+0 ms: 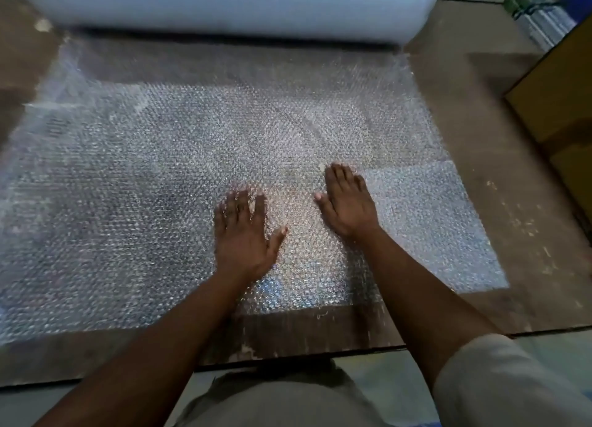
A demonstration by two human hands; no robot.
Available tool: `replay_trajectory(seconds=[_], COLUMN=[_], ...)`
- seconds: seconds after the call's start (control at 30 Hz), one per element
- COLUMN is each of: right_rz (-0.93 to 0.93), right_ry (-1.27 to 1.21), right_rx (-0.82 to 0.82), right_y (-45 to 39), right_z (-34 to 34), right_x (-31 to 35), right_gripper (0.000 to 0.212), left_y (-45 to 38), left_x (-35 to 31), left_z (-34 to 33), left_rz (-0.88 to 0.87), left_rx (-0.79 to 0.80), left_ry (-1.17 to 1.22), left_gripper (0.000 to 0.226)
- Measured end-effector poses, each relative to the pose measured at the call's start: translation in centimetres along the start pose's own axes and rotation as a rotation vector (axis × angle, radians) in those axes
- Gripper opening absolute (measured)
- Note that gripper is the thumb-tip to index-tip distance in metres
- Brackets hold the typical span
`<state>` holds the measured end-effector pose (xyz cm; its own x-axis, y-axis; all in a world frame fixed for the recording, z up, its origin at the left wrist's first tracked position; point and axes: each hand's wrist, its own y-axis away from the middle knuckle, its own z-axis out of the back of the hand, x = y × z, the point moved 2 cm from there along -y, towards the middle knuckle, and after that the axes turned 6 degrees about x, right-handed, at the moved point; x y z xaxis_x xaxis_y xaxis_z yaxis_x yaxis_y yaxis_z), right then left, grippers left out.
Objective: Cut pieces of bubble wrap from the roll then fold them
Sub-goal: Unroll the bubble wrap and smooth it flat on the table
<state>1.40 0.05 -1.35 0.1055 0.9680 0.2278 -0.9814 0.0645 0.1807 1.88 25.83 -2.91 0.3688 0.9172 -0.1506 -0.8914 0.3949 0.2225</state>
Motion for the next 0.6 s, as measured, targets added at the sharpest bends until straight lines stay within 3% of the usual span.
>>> replay_trajectory(seconds=[0.6], right_rz=[0.023], right_ry=[-0.02], right_rx=[0.054], right_y=[-1.9], right_z=[-0.3], right_x=[0.2], right_gripper=[0.083], left_y=[-0.2], left_x=[1.9], left_z=[0.5], left_rz=[0.111], left_rx=[-0.063], left_ry=[0.097], left_gripper=[0.094])
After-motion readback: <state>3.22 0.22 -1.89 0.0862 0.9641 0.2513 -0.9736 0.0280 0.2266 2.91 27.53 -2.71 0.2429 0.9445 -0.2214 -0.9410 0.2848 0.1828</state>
